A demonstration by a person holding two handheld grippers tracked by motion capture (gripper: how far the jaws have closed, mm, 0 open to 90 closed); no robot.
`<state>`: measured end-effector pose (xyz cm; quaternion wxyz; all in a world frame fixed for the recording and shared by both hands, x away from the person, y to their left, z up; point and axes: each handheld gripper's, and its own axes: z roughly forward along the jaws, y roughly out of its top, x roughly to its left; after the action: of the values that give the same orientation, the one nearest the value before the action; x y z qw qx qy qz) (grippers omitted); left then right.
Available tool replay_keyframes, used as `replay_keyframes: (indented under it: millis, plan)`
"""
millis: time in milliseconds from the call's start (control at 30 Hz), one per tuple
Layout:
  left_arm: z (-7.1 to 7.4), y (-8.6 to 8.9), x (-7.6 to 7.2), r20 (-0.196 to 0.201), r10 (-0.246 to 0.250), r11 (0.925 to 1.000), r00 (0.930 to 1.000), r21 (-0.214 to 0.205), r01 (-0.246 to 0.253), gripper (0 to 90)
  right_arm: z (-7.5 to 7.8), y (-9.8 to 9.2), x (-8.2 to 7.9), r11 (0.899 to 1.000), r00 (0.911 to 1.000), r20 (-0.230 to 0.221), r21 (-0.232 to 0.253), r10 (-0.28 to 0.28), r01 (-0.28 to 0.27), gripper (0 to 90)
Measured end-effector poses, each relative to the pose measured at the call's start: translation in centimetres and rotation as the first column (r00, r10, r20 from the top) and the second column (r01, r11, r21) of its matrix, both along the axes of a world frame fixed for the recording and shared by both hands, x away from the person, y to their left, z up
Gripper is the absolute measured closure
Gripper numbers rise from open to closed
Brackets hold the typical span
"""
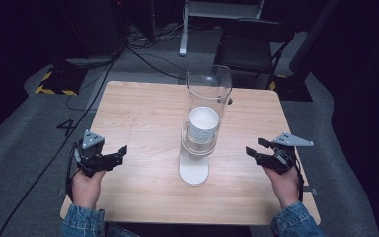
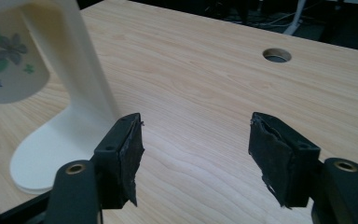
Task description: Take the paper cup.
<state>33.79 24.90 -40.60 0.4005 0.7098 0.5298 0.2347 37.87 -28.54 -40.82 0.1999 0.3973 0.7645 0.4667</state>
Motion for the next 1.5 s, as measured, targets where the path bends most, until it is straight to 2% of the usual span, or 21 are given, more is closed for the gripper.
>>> replay_keyframes:
  millis: [167,200,300,333,467,500,700,833,1167,1367,1500]
  plan:
    - [-0.1,0.0,0.0,-0.008,0.001,1.0000,1.0000,-0.008,-0.001,15.7,0.2,1.7,-0.4,0.999,0.9990,0.001,0.017,0.044,-0.044,34.6]
    - [-0.1,0.0,0.0,-0.009,-0.003,1.0000,1.0000,-0.007,0.003,15.7,0.1,3.1,-0.5,0.997,0.9971,0.007,0.000,0.076,-0.076,34.5]
    - [-0.1,-0.1,0.0,-0.012,-0.005,1.0000,0.9999,-0.006,0.004,15.7,0.1,4.0,-0.7,0.995,0.9952,0.009,-0.005,0.097,-0.097,34.3]
    - [-0.2,-0.1,0.1,-0.016,-0.009,1.0000,0.9998,-0.003,0.009,15.7,0.2,5.0,-0.8,0.992,0.9922,0.012,0.001,0.124,-0.124,33.8]
    - [-0.2,-0.1,0.2,-0.020,-0.008,1.0000,0.9998,-0.002,0.008,15.7,0.3,6.2,-0.9,0.987,0.9872,0.016,0.007,0.159,-0.159,33.9]
    - [-0.3,-0.1,0.2,-0.024,-0.011,0.9999,0.9997,0.001,0.011,15.7,0.2,6.9,-0.9,0.983,0.9832,0.013,0.006,0.182,-0.182,34.5]
    - [-0.3,-0.1,0.2,-0.027,-0.013,0.9999,0.9995,-0.005,0.013,15.7,0.0,8.4,-1.1,0.976,0.9763,0.009,0.013,0.216,-0.216,33.0]
    - [-0.3,-0.1,0.1,-0.030,-0.014,0.9999,0.9995,-0.004,0.014,15.7,-0.1,9.7,-1.2,0.968,0.9678,0.014,0.013,0.251,-0.251,31.5]
    - [-0.4,-0.1,0.1,-0.031,-0.012,0.9999,0.9994,0.001,0.012,15.7,-0.9,12.2,-0.9,0.954,0.9538,0.021,0.010,0.300,-0.300,25.2]
    - [-0.4,0.1,0.1,-0.033,-0.012,0.9999,0.9994,-0.002,0.012,15.7,-1.5,13.3,-0.5,0.952,0.9523,0.018,0.017,0.305,-0.305,23.0]
    - [-0.4,0.2,0.1,-0.033,-0.011,0.9999,0.9994,-0.001,0.011,15.7,-1.7,13.9,-0.4,0.952,0.9517,0.037,0.016,0.305,-0.305,22.6]
